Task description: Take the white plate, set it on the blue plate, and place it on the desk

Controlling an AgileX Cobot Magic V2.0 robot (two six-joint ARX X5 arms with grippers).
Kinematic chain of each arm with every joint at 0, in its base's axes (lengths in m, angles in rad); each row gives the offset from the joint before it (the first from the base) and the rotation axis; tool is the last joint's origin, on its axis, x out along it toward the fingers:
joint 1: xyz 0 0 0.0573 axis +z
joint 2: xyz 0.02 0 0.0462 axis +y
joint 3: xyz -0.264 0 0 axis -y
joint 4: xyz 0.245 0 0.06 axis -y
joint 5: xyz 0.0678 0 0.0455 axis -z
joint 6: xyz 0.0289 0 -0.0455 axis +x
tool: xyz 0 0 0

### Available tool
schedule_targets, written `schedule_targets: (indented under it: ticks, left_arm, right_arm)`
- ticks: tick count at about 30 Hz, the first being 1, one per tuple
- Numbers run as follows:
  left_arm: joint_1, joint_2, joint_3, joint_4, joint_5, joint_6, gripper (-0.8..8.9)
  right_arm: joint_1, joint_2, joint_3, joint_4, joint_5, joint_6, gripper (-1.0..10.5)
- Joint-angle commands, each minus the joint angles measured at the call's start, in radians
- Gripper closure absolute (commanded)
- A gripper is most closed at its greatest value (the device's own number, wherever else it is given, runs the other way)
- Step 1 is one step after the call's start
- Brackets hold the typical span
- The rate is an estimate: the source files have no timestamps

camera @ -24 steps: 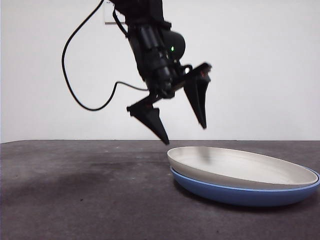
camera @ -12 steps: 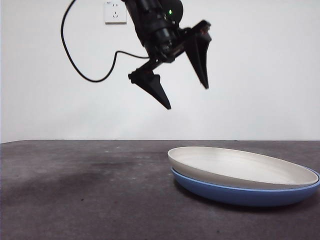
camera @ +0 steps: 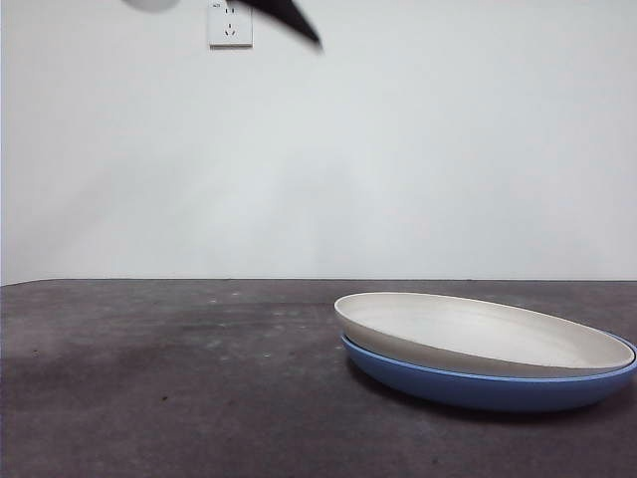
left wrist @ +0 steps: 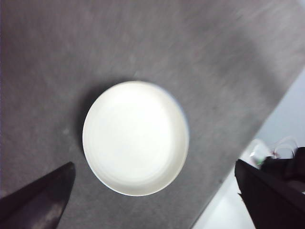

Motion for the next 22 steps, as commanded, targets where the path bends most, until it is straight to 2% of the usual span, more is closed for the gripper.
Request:
schedule_targets:
  ticks: [1, 5, 9, 18, 22]
  left_arm:
    - [-0.017, -0.072, 0.015, -0.046, 0.001, 0.035, 2.14]
    - [-0.018, -0.227, -0.080, -0.047, 0.001, 0.083, 2.15]
    - [-0.015, -0.401, -0.257, -0.046, 0.000, 0.141, 2.15]
    - [-0.003, -0.743, -0.664, -0.041, -0.002, 0.195, 2.19]
    - [-0.003, -0.880, -0.802, 0.008, -0.002, 0.203, 2.19]
  right_arm:
    - [0.004, 0.002, 0.022, 0.009, 0.020, -0.005, 3.6]
    - [0.004, 0.002, 0.022, 0.010, 0.020, -0.005, 3.6]
    - [0.004, 0.002, 0.022, 0.011, 0.021, -0.005, 3.6]
    - [0.004, 0.003, 0.022, 0.017, 0.020, -0.003, 3.6]
    - [0.004, 0.003, 0.022, 0.016, 0.020, 0.008, 3.6]
